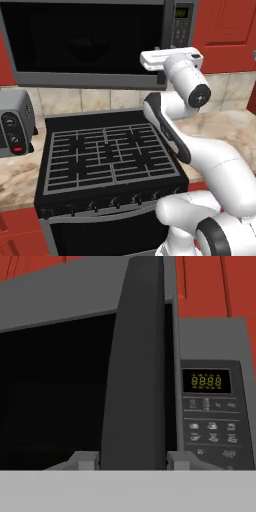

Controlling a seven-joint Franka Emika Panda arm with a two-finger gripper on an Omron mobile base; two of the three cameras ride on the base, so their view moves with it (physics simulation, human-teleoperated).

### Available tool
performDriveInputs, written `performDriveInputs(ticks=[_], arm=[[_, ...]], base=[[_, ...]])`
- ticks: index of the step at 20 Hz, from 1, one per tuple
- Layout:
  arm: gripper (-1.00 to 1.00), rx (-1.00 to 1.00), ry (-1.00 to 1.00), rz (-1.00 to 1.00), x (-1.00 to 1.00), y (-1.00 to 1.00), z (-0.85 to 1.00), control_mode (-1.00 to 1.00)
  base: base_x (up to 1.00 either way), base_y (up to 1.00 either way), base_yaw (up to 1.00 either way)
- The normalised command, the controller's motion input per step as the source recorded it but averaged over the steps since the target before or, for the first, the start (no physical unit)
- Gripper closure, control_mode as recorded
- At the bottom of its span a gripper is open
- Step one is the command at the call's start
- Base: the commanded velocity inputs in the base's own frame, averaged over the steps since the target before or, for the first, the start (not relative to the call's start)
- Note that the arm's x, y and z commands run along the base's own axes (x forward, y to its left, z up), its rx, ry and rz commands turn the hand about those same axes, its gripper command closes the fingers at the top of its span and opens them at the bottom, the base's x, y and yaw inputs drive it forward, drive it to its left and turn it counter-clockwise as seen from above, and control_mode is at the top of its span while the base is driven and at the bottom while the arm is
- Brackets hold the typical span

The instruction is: The microwave is finished heating the shrimp and broccoli. Take the bowl containing the food and place it on the dining counter.

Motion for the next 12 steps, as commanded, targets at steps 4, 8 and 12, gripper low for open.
performDriveInputs(ticks=[4, 8, 12], arm=[[1.0, -0.05, 0.0, -0.03, -1.0, 0.31, 0.56, -1.0], [1.0, -0.04, 0.0, -0.04, -1.0, 0.27, 0.51, -1.0], [1.0, -0.04, 0.04, -0.03, -1.0, 0.26, 0.53, -1.0]], base=[[0.0, 0.0, 0.0], [0.0, 0.0, 0.0], [0.0, 0.0, 0.0]])
